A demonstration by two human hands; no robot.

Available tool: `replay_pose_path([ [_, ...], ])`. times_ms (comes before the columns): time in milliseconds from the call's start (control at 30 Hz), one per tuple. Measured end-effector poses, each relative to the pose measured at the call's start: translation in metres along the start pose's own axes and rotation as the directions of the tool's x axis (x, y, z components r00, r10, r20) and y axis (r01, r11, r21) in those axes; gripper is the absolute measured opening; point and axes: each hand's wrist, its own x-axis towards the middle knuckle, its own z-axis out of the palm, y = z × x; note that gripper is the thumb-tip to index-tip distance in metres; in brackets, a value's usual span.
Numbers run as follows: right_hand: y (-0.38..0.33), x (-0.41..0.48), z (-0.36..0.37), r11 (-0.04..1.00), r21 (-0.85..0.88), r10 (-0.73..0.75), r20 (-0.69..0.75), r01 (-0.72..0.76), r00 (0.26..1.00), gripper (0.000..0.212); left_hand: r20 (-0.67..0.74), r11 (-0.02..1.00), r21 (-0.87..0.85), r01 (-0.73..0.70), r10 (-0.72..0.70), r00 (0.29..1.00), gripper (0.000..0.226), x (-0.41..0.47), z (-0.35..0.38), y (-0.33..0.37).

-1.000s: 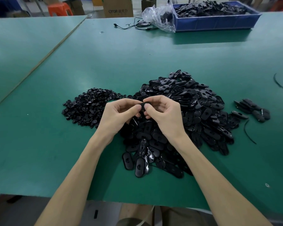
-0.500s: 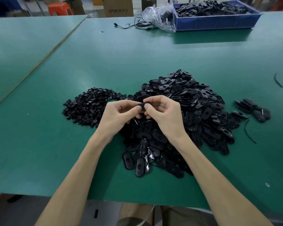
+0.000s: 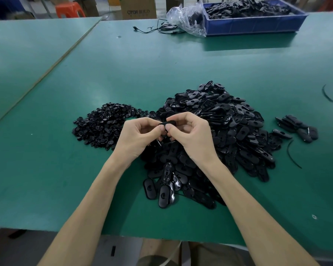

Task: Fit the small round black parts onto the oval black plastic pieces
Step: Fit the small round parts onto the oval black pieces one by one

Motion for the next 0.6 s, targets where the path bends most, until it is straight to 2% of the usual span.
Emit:
replay_pose_path([
  [100,0.0001,-0.0007,0.0009,0.998,-0.058,-0.002,-0.004,0.001,1.000,0.012,-0.007,1.000,0.022,-0.018,0.018,1.000,0.005,-0.0001,0.0016,0.0004],
  [500,-0.0030,-0.0051,0.0027,0.994,-0.107,-0.011,-0.028,0.008,1.000,0.011,-0.051,0.996,0.083,-0.044,0.048,0.998,0.005,-0.0048,0.0064,0.0030],
  [600,-0.0042,-0.0053,0.0027,0.999,-0.054,-0.010,-0.041,0.008,0.999,0.010,-0.045,0.999,0.040,-0.022,0.024,0.999,0.007,-0.0040,0.0070,0.0029],
])
